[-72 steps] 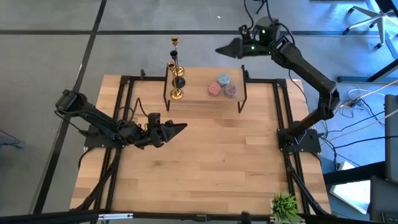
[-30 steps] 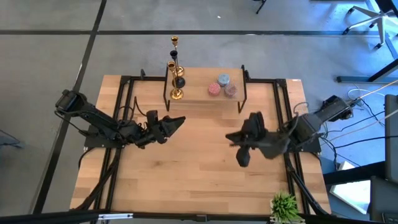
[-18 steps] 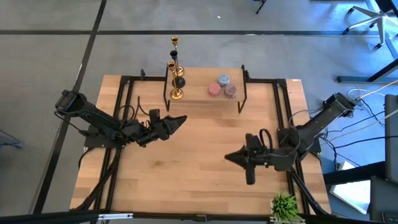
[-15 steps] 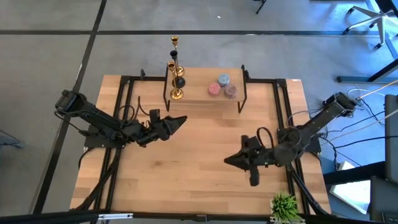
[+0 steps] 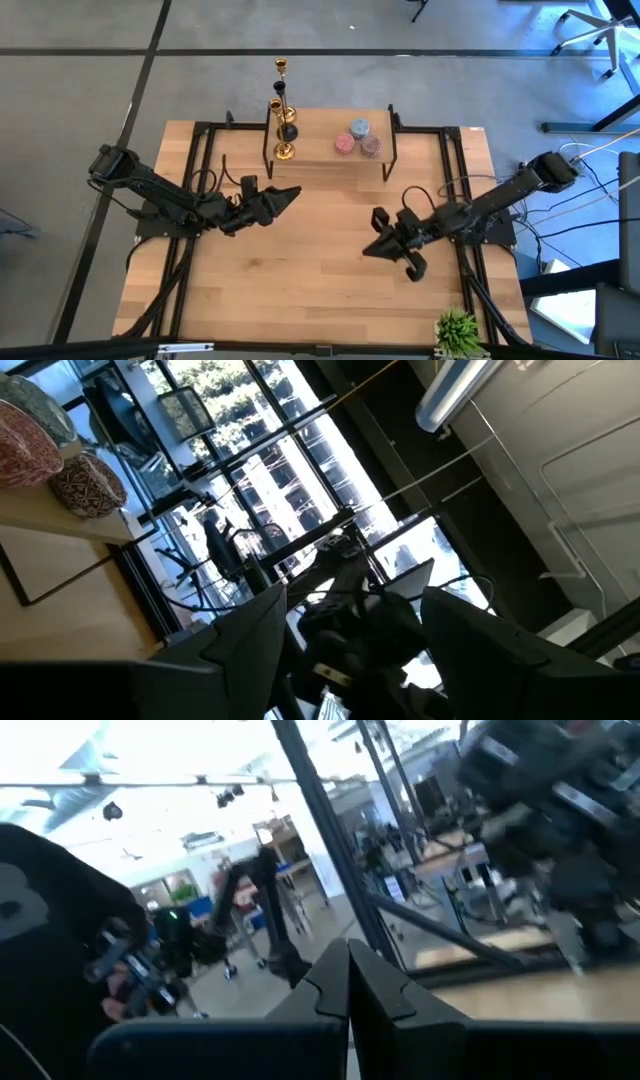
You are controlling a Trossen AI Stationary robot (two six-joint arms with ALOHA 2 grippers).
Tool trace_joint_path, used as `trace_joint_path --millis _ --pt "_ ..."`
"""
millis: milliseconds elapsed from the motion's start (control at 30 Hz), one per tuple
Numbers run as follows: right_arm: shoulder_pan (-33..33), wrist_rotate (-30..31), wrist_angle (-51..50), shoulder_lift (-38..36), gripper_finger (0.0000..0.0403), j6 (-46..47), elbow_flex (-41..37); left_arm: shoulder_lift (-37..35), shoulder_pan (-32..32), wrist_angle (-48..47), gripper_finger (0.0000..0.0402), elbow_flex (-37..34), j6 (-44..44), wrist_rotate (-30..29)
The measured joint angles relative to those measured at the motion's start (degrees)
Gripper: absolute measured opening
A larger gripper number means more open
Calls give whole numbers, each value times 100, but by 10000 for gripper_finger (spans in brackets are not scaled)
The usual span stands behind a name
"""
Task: Pick & Place candle stick holders
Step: Return to Home Position
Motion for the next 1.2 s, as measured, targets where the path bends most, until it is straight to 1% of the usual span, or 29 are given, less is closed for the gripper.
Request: trace_joint_path --millis 100,200,300,400,500,600,667,733,833,933,1000,1100,1200 --pt "-435 -393 -48 -21 0 82 -172 0 0 -39 230 0 -68 2" --pt "-856 -575 -157 -45 0 71 -310 0 0 -118 230 0 -146 2" --pt "-1341 -722 -826 -139 0 37 -329 0 0 -149 230 0 -201 2" --pt "-1848 -721 -1786 -346 0 39 -329 0 0 -188 230 0 -293 2" --pt "-2307 -868 -2630 -662 0 -10 -332 0 -4 -189 230 0 -295 2" --pt "-2688 -1291 -2860 -1138 0 -95 -332 0 -4 -188 230 0 -295 2" --pt "-2819 -1405 -2923 -1530 0 -205 -332 0 -4 -188 230 0 -297 2" --pt "-2852 -1358 -2950 -1933 0 -341 -332 0 -4 -190 230 0 -295 2" --pt "-2792 -912 -3143 -2515 0 -507 -329 0 -4 -191 230 0 -296 2" --pt "-2585 -492 -3521 -2960 0 -636 -327 0 -4 -192 230 0 -297 -7" --pt "-2404 -414 -3867 -3175 0 -736 -327 0 -4 -193 230 0 -295 -30" --pt "-2090 -114 -4431 -3401 0 -762 -325 0 -4 -218 230 0 -295 -63" --pt "-1797 259 -4513 -3548 0 -736 -480 0 -2 -250 230 0 -293 -105"
